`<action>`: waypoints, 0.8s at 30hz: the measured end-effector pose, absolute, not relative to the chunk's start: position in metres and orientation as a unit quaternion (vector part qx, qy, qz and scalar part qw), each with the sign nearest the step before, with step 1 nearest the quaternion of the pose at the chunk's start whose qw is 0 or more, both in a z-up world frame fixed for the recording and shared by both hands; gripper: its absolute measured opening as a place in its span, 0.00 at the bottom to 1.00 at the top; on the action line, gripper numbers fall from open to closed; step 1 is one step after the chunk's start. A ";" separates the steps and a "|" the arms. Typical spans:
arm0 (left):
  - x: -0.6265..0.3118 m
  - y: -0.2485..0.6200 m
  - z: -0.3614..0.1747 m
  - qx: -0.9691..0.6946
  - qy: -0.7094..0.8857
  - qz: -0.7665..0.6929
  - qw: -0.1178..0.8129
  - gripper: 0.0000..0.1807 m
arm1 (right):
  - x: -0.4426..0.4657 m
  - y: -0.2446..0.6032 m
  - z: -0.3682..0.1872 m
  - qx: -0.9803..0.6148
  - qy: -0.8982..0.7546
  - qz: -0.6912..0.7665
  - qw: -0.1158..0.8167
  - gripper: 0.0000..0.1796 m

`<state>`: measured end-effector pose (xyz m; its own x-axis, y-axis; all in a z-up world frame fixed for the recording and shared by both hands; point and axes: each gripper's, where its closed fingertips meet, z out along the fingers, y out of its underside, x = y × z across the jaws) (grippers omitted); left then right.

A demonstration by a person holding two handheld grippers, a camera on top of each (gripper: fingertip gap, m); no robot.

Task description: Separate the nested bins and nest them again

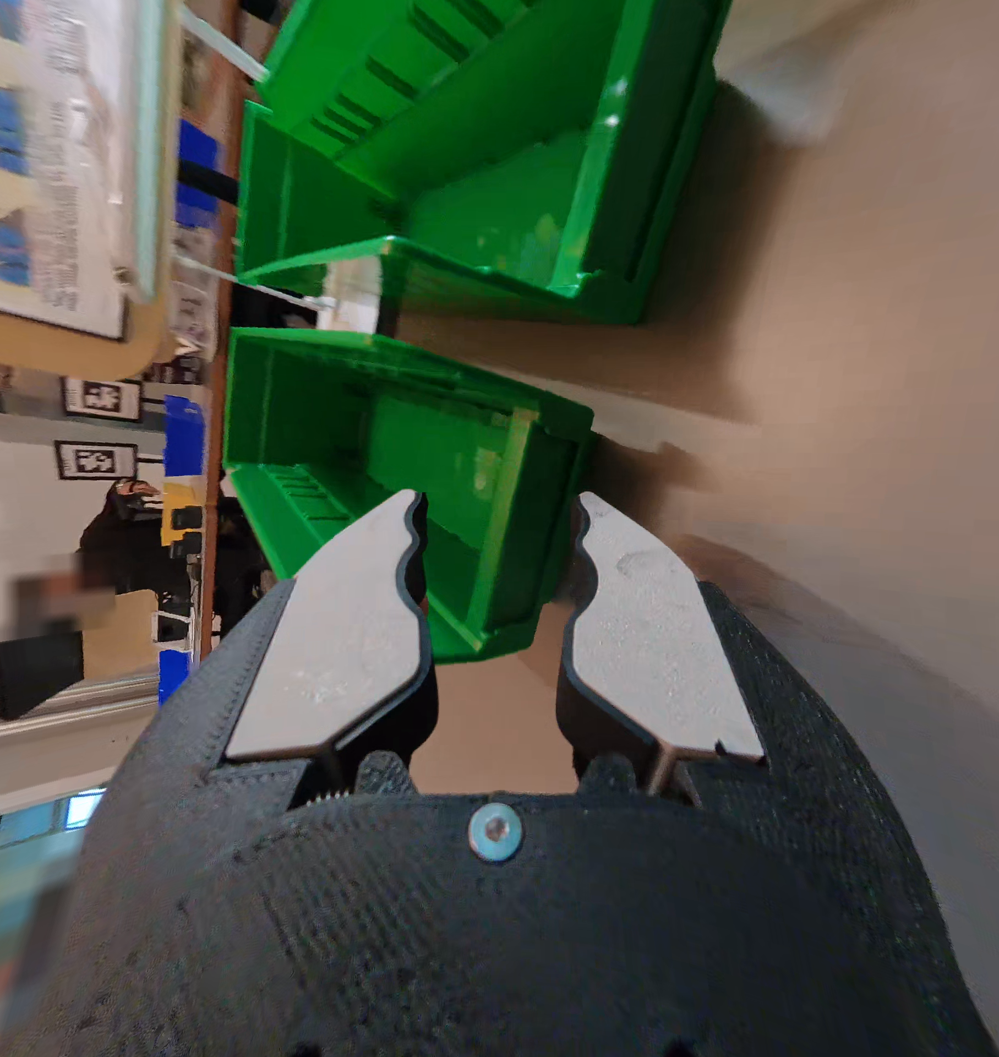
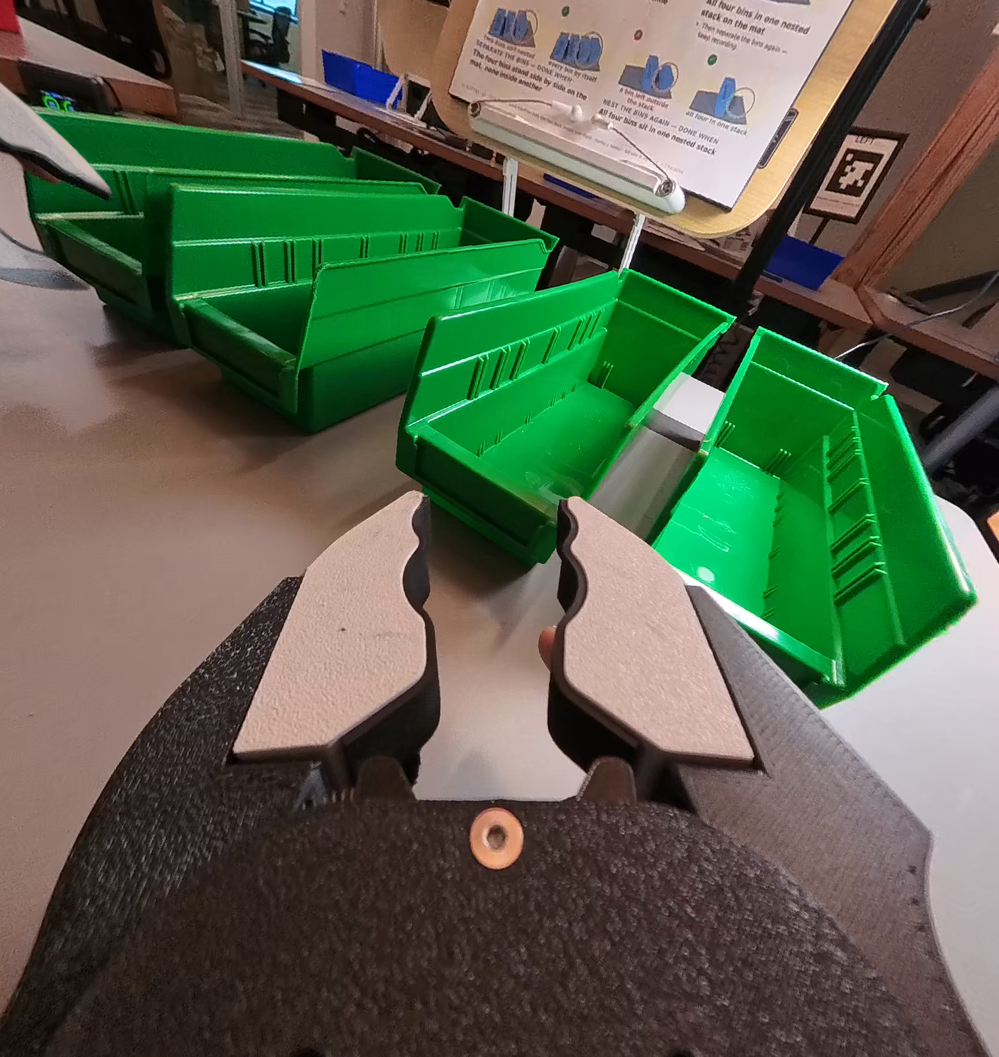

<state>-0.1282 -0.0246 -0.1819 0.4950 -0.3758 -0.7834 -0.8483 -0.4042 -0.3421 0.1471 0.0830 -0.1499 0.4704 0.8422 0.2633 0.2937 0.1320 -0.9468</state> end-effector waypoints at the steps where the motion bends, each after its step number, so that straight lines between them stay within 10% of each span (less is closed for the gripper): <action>1: -0.129 -0.021 -0.187 -0.786 0.407 0.307 0.350 0.27 | 0.148 0.083 -0.150 -0.618 -0.459 0.231 0.596 0.23; 8: -0.143 -0.017 -0.226 -0.851 0.432 0.229 0.192 0.26 | 0.150 0.080 -0.146 -0.612 -0.464 0.232 0.597 0.19; 24: -0.142 -0.033 -0.194 -0.832 0.433 0.258 0.232 0.16 | 0.154 0.081 -0.142 -0.613 -0.454 0.232 0.604 0.19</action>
